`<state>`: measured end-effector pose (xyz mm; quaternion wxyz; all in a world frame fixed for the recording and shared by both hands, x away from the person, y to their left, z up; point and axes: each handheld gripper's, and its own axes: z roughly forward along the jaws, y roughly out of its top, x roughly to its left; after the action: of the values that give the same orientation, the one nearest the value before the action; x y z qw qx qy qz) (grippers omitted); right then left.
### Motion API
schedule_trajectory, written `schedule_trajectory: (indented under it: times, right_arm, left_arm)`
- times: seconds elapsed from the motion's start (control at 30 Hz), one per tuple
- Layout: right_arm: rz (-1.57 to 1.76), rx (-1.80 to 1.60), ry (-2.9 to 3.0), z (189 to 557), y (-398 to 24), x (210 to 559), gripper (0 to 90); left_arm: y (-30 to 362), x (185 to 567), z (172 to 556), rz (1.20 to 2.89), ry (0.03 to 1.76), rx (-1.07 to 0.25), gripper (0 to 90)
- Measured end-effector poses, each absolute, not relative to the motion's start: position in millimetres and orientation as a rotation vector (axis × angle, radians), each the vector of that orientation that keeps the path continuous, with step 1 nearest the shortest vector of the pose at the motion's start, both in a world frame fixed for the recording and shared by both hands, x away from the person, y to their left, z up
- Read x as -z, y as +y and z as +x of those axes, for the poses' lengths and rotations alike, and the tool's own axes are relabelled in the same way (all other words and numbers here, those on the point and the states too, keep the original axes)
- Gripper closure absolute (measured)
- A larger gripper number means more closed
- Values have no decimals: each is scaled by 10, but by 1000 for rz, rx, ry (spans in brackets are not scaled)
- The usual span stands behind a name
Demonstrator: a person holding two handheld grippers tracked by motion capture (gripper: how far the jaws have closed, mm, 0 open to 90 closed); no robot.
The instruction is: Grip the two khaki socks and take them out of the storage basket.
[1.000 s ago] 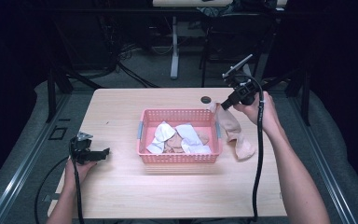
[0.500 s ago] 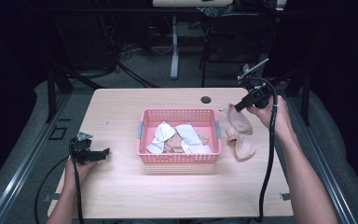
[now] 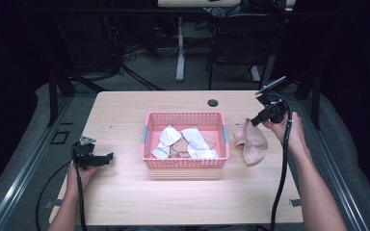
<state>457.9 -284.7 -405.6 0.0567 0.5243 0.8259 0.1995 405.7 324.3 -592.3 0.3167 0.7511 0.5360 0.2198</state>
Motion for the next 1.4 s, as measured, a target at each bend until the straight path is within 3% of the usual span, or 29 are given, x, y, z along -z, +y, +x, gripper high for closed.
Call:
schedule_trajectory:
  times: [0.5, 1.4]
  right_arm:
    - [1689, -562, 2500, 4628, -2961, 4531, 886]
    - [1784, -505, 2513, 4702, -2998, 5031, 881]
  left_arm:
    - [3243, 5923, 4057, 1977, 1411, -579, 10]
    - [3243, 5923, 4057, 1977, 1411, -579, 10]
